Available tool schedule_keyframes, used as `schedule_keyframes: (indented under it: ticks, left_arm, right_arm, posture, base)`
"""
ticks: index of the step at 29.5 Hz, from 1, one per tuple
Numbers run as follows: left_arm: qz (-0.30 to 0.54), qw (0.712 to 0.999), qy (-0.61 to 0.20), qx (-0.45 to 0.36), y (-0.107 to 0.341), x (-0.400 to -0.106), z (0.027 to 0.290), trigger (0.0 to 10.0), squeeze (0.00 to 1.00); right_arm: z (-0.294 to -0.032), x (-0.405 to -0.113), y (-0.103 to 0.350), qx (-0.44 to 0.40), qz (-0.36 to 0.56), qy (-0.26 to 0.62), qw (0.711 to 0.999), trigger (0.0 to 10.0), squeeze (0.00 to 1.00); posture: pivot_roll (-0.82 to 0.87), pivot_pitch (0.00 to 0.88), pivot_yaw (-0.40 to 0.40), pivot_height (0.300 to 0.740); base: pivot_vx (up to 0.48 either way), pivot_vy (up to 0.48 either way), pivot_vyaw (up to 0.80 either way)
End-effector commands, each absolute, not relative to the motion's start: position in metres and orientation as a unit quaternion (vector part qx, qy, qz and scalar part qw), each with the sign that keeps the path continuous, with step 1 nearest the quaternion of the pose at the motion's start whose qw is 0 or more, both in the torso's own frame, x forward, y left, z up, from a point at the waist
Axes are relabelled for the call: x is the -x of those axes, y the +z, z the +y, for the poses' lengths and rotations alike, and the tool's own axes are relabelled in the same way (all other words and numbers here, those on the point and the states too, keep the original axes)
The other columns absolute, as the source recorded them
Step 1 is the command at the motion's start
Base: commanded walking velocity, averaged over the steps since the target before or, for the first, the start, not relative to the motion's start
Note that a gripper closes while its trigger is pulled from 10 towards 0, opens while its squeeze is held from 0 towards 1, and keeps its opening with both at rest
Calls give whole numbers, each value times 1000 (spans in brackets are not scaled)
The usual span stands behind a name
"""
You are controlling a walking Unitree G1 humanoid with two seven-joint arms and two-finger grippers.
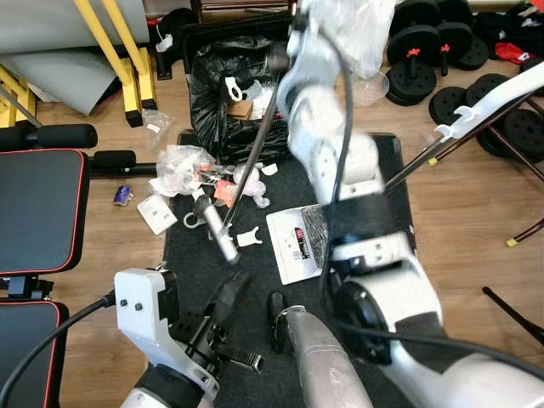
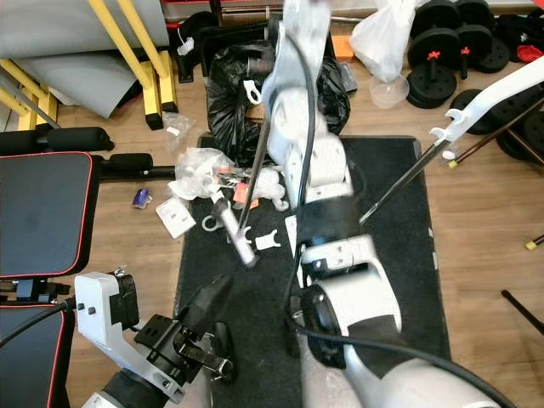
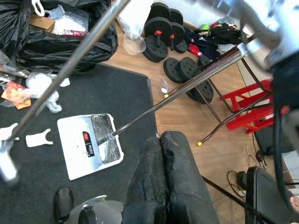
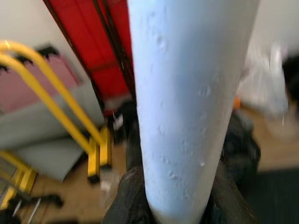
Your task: Sweep floor
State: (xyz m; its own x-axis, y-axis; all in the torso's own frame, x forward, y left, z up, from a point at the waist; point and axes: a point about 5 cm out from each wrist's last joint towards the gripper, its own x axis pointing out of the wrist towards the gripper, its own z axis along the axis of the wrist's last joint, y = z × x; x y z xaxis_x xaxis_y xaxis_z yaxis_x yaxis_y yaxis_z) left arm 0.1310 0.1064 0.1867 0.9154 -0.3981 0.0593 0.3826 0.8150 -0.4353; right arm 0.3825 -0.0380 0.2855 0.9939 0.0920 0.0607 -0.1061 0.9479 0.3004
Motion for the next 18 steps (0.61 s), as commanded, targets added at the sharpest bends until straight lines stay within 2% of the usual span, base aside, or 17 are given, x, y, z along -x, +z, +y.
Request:
schedule_keyframes:
  ticks: [1,9,14,18]
  left_arm:
    - [35,951,-211,225,182,-128,105,10000,0]
    - [35,951,-211,225,182,-128,106,10000,0]
    - [37,950,-211,226,182,-128,107,10000,0]
    - [37,950,-211,226,182,-128,107,10000,0]
  right_arm:
    - [-35,-381,268,-165,3,49,985,10000,0]
    - [-44,-381,255,-129,1,20,991,10000,0]
    - [-80,-387,287,-76,-76,-44,993,10000,0]
    - [-86,-387,292,-50,-89,-62,993,10000,0]
  posture:
    - [-15,374,-89,740]
    - [-13,378,-85,740]
    - [-17,379,-81,740]
    - [-19,378,-80,740]
  base:
    - [0,0,0]
    - [0,0,0]
    - [0,0,0]
    - [0,0,0]
